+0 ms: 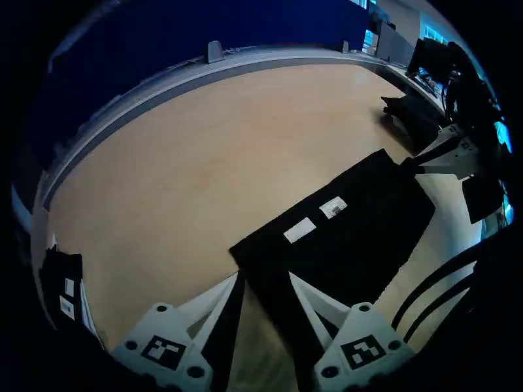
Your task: Fold towel
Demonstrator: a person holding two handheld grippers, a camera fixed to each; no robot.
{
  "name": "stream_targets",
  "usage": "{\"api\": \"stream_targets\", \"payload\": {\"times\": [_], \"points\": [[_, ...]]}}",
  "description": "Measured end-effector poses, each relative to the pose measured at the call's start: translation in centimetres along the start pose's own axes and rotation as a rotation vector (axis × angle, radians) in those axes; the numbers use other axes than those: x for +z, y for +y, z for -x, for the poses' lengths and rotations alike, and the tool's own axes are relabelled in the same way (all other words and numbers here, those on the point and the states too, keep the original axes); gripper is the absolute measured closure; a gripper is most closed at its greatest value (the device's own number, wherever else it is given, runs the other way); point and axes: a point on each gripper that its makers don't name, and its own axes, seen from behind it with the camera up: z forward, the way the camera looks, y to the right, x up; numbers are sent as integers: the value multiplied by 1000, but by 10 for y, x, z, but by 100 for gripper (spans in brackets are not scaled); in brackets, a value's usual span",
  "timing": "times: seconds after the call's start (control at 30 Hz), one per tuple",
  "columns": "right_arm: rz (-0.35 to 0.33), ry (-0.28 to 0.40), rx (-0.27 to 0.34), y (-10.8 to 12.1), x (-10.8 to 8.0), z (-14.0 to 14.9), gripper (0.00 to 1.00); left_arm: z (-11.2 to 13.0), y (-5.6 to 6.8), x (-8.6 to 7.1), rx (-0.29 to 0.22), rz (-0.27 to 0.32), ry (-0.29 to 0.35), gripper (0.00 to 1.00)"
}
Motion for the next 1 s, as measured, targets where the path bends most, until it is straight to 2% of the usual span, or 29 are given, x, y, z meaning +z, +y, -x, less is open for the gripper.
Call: {"api": "stream_targets", "payload": {"times": [0.13,0.23,0.4,0.6,0.8,1.0], "points": [[18,17,-14,6,2,-5,68,-4,-3,1,6,-9,8,53],[37,28,-28,11,4,-8,64,-6,-5,1,14,-19,13,48],[68,49,-48,18,7,-12,46,-10,-11,1,23,-37,24,32],[93,78,-57,23,5,-18,14,-16,-19,-4,17,-55,43,13],[100,90,-59,25,1,-22,11,-20,-28,-13,-6,-67,65,11],[95,92,-57,23,-3,-22,5,-17,-31,-18,-16,-72,66,7]]}}
